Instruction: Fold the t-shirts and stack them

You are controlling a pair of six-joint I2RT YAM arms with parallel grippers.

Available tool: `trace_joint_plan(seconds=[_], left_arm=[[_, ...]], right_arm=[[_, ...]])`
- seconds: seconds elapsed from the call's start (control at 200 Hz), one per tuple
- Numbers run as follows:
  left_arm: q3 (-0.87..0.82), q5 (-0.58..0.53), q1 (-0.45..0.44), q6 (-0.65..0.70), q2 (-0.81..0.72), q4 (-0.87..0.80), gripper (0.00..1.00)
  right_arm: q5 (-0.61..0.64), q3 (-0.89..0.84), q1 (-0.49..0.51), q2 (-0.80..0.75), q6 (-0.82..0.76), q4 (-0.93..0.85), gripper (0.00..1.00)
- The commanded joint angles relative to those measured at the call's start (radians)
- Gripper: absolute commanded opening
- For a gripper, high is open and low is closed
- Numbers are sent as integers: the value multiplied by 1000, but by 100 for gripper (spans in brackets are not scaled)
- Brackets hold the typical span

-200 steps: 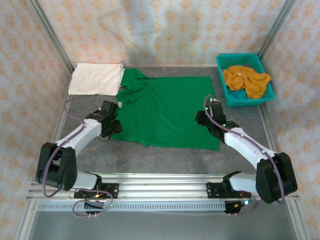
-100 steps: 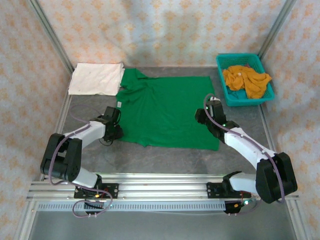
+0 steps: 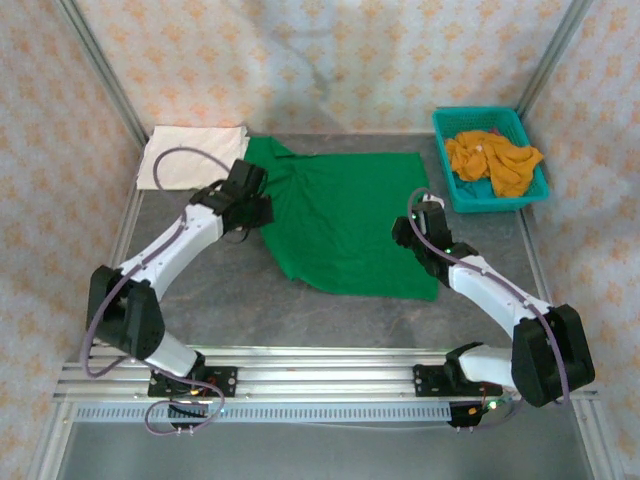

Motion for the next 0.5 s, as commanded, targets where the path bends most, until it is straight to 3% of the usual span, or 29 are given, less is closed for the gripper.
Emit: trace_joint_plan(seconds=[0.0, 0.105, 0.19, 0.25, 0.295, 0.395, 0.495], left_arm=[[133, 9, -4, 44, 160, -59, 0], [328, 54, -14, 49, 327, -67, 0], [473, 74, -27, 56, 455, -91, 9], [532, 49, -37, 60, 491, -123, 9], [509, 13, -42, 56, 471, -105, 12], [329, -38, -44, 38, 356, 18, 38], [152, -73, -35, 26, 241, 84, 40]], right_arm=[[41, -7, 5, 5, 6, 27, 36], [36, -3, 4, 18, 12, 38, 36], [30, 7, 5, 25, 14, 34, 36], [26, 13, 5, 23, 14, 24, 36], [26, 17, 5, 19, 13, 14, 36], [34, 11, 5, 0, 9, -2, 37], [40, -1, 6, -9, 2, -2, 37]])
